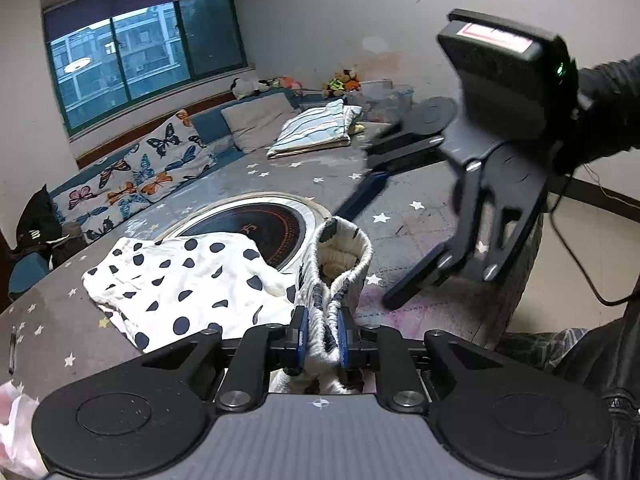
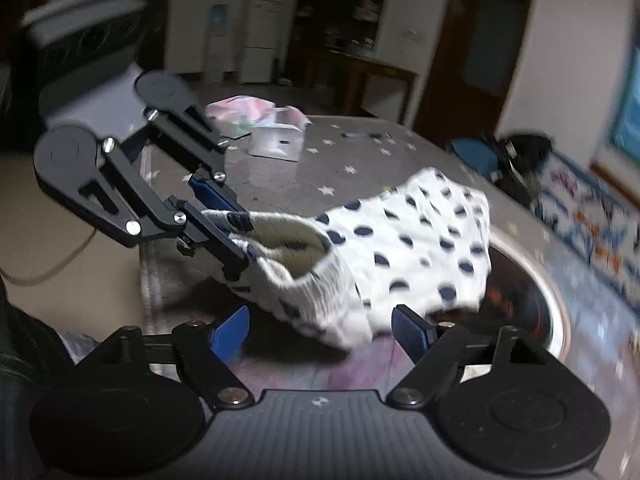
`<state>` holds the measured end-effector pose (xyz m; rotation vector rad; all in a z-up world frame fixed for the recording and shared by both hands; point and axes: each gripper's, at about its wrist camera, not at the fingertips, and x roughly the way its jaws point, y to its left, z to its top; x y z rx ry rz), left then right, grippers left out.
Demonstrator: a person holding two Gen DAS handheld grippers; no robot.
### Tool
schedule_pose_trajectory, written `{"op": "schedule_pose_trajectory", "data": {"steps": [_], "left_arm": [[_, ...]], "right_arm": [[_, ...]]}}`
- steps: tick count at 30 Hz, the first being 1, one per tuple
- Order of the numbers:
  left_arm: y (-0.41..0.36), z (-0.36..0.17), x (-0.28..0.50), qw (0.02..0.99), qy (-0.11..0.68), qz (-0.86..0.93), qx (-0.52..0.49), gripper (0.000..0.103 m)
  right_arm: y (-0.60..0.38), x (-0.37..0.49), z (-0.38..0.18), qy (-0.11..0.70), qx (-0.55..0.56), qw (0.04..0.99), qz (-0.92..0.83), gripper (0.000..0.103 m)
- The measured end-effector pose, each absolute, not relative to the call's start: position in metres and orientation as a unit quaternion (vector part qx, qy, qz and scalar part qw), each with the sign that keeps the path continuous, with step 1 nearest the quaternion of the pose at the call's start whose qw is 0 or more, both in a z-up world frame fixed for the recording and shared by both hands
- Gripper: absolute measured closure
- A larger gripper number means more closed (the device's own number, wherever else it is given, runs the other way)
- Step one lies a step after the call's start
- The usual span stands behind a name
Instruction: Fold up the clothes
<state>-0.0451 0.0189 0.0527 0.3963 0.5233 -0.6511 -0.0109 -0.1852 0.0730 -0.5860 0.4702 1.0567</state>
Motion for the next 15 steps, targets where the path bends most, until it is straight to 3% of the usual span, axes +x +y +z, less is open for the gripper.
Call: {"op": "schedule_pose_trajectory", "data": {"steps": [6,8,15], "left_arm": [[0.020,0.054,-0.043,0.886,0.260,-0.328,0.197,0.087],[0.021,0.054,-0.041,0.886,0.263,-0.329,0.196,0.087],[0.030,0.050,-0.034,0.888,0.281,-0.319,0.174,0.084]], "right_arm": [[-0.163,-0.002,0.060,0.176,-0.311,0.765,0.536,0.021],[-0.158,0.000,0.054,0.173,-0.318,0.755,0.547,0.027],[-0.157,-0.003,0.041,0.203,-0.298,0.746,0.560,0.073]]}}
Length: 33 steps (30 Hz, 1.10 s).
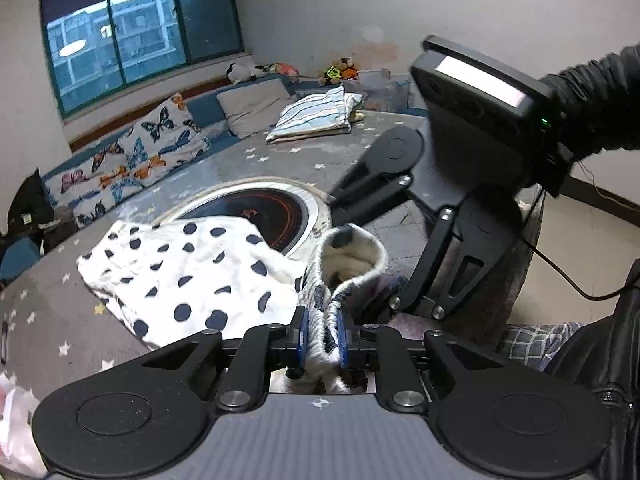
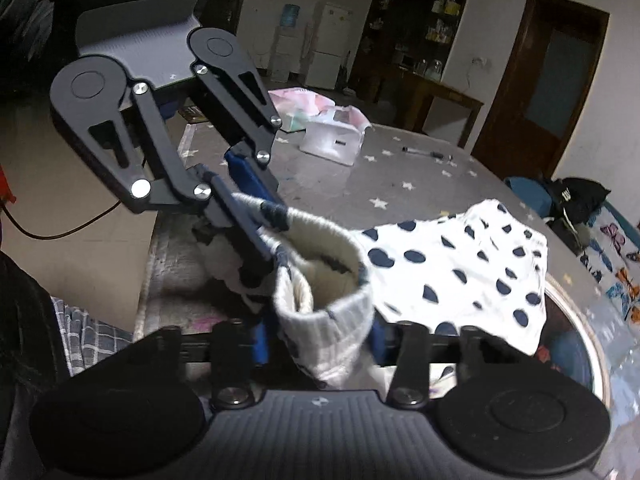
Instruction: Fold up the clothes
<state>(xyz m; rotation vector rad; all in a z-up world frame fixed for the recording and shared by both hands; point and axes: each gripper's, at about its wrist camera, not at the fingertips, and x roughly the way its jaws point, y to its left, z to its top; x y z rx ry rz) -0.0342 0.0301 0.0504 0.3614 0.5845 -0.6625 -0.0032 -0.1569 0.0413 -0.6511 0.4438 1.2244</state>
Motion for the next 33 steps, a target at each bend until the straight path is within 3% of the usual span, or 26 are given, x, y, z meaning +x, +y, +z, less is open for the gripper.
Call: {"op": "schedule_pose_trajectory", "data": {"steps": [3,7,16,33], "left_arm": [[0.038,0.055,-0.037,0.892,0.282,-0.316,0.154,0.073],[0.053,0.072,-0.047,0.909,0.250,-0.301,0.142,0.060],[0.091,0.092,-0.035,0.945,0.224,-0.221,0.086,0.061],[0.062,0.024,0.016,0.906,0.300,-0.292,0.058,0.075]], "right_arm": [[-0.162,-0.008,0.046,0.209,-0.282,0.755,0.553,0.081],[-0.173,-0.016,0.059,0.204,-0.266,0.773,0.539,0.082],[-0.186,-0.049,0.089,0.205,-0.247,0.771,0.549,0.084],[-0.220,-0.088,0.162,0.185,-0.181,0.782,0.567,0.084]]}}
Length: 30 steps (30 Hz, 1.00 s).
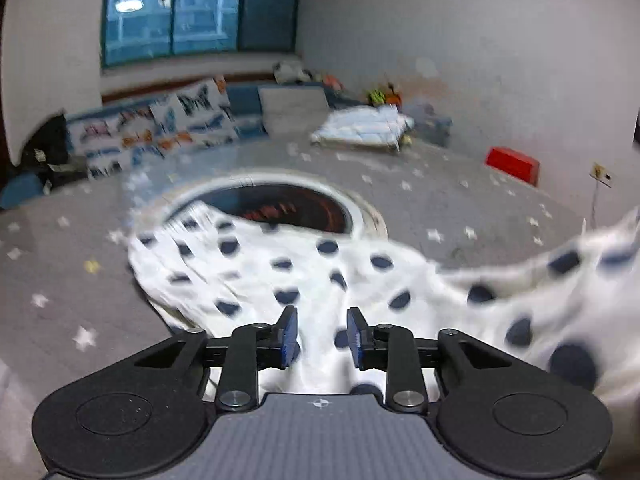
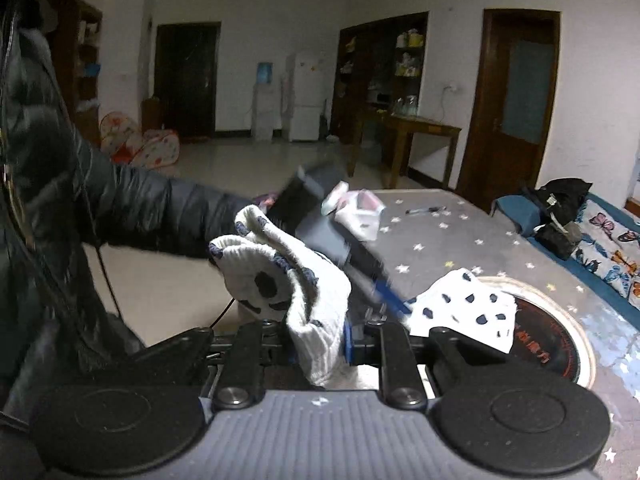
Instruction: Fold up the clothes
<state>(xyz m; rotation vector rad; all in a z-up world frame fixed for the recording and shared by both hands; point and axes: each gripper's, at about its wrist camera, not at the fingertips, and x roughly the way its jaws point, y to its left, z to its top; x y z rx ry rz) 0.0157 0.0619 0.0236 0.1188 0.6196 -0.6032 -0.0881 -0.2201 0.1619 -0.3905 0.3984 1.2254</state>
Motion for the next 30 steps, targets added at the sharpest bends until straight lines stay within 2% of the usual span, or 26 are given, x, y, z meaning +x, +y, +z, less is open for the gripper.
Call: {"op": "schedule_pose_trajectory", "data": {"steps": [8,17,30], "left_arm": [[0.088,0.011,0.021,0.897,0.332,-0.291,0.005,0.075],[0.115,0.008,0.021,0.896,0.343,-0.277,-0.043,0.074],[0.132,0.002,0.027,0.888,0.349,-0.290,-0.073,0.076]], "right_arm": [[-0.217,-0.040,0.180,0.171,-0.145,0.805,0.549,0.084],[-0.188,0.065,0.180,0.205,-0.091,0.821,0.525,0.084],[-0.124,0.201,0.118,0.306,-0.067,0.821,0.478,0.084]]}}
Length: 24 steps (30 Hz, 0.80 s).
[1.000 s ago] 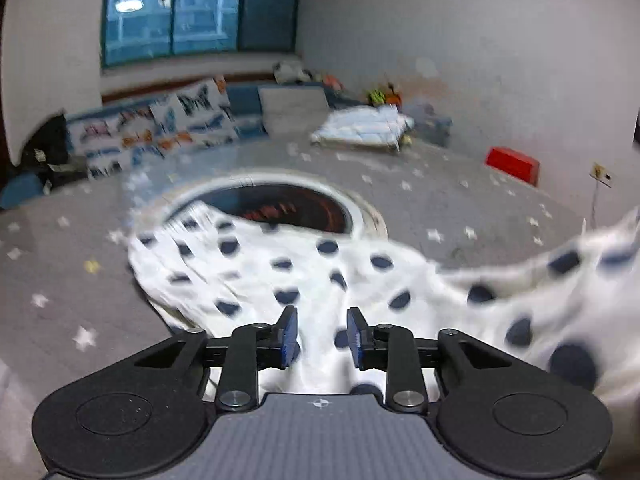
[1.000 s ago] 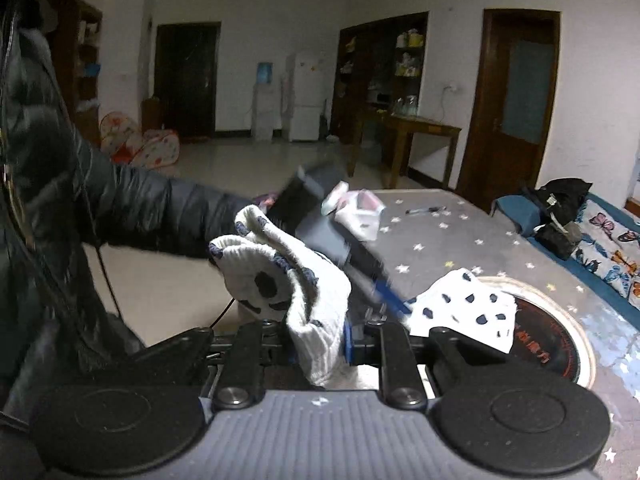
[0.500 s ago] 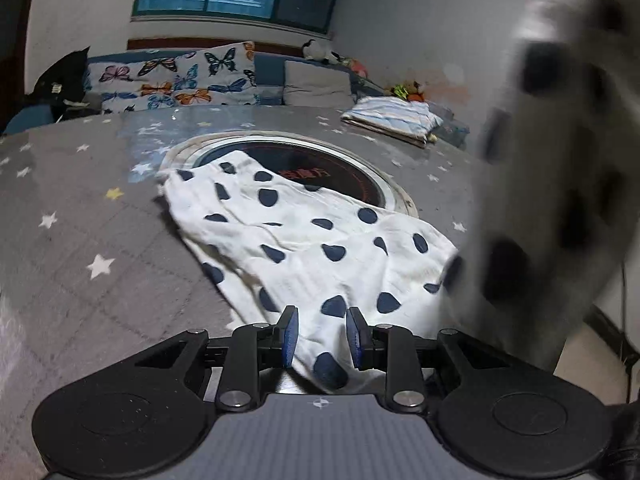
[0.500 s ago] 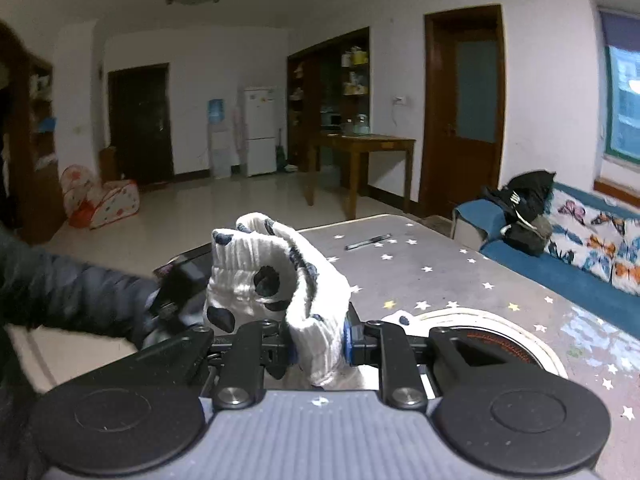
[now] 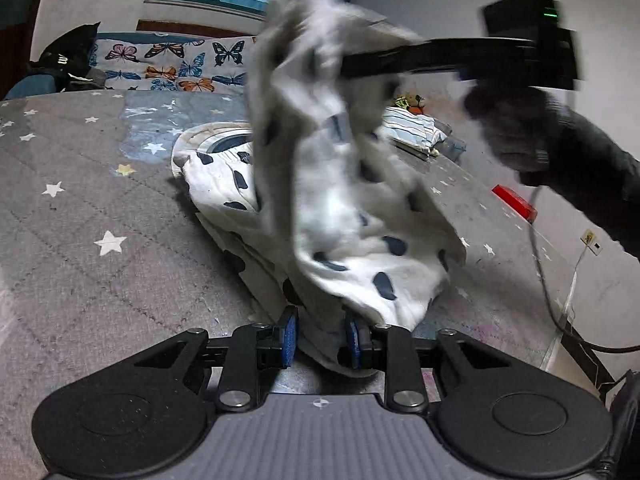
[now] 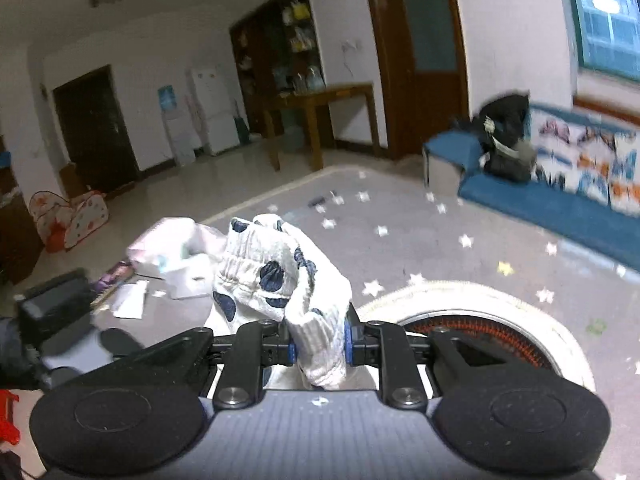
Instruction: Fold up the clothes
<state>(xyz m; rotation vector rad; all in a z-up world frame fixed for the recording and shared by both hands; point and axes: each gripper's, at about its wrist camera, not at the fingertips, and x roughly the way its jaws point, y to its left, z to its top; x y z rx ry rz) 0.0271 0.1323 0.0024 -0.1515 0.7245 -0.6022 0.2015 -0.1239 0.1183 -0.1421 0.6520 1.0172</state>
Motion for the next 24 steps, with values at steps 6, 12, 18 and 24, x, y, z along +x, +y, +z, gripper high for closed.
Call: {"op": "schedule_pose_trajectory", "data": {"steps": [6,12,18,24], "left_arm": [[0.133,0.003,0.026,0.885,0.352,-0.295,-0.077,0.077],[0.134,0.005,0.026,0.886,0.353,-0.290,-0.077,0.075],[0.143,0.014,0.025,0.898,0.339,-0.269,-0.074,0.064],[0.156,0.032,0.014,0.920,0.309,-0.232,-0.074,0.064]], "right_arm": [[-0.105,0.248,0.078,0.358,-0.043,0.821,0.443,0.073],[-0.112,0.274,0.064,0.362,0.004,0.846,0.392,0.062],[-0.130,0.251,0.081,0.344,-0.030,0.851,0.396,0.056],[-0.126,0.214,0.079,0.344,-0.067,0.831,0.431,0.056]]}}
